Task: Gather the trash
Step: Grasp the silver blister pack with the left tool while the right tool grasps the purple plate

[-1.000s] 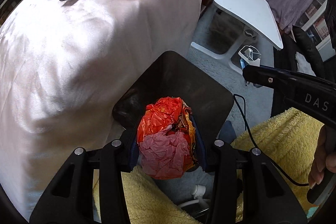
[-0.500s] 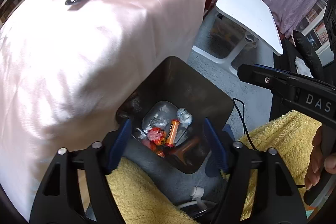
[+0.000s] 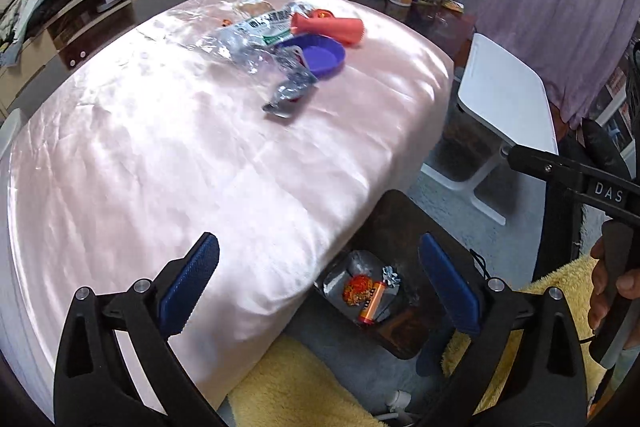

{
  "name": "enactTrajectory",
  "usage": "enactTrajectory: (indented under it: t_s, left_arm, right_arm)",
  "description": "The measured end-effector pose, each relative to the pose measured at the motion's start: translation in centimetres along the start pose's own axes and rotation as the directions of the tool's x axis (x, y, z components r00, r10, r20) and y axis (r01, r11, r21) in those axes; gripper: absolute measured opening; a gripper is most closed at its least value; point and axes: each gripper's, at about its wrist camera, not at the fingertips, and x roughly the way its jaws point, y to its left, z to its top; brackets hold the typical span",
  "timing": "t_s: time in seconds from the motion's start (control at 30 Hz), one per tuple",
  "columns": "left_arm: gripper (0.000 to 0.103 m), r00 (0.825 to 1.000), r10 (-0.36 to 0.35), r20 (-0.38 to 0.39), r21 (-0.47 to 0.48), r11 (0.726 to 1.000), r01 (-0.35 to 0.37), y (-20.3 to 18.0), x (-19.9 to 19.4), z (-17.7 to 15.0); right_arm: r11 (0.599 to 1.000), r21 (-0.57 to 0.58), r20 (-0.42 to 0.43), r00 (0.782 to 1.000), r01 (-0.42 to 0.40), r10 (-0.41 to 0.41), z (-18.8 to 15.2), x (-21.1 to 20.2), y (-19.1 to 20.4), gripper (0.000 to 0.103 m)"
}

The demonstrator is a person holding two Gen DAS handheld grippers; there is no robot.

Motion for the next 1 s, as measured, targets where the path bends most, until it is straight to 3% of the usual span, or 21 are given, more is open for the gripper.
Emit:
enactTrajectory:
  t_s: [0.17,0.43,0.67,0.9,1.0]
  left_arm:
    - [0.095,1.0,0.027,0.015,-0.036,0.999,-0.026,2.0,0.5,2.7]
    - [0.093,0.999,0.034,0.009,-0.03,0.999,-0.034,2.9,3.5,6.6]
    - [0.077,0.999,0.025,-0.035,-0.043,0.999,-0.027,3.3,7.9,8.9]
    - [0.067,0.998,0.012,-0.067,-0.026,1.0,-0.014,3.0,10.5,9.8]
    - [0.05,0.998,0.033,-0.059,-0.004,0.999,-0.033,2.8,10.7,10.1]
  right_arm:
    - [1.0,-0.018,0.003,1.0,-0.02,0.02,2.5,0.8,1.1,0.096]
    - [0.998,-0.058,0.017,0.999,-0.031,0.032,7.2,2.8,3.0,0.096]
    - [0.995,-0.091,0.011,0.999,-0.033,0.034,9.9,5.5,4.2,0.096]
    - [0.994,-0.094,-0.007,0.999,-0.048,0.048,11.2,7.5,4.8,0.096]
    - [0.994,-0.092,-0.016,0.998,-0.057,0.055,11.6,8.4,5.2,0.096]
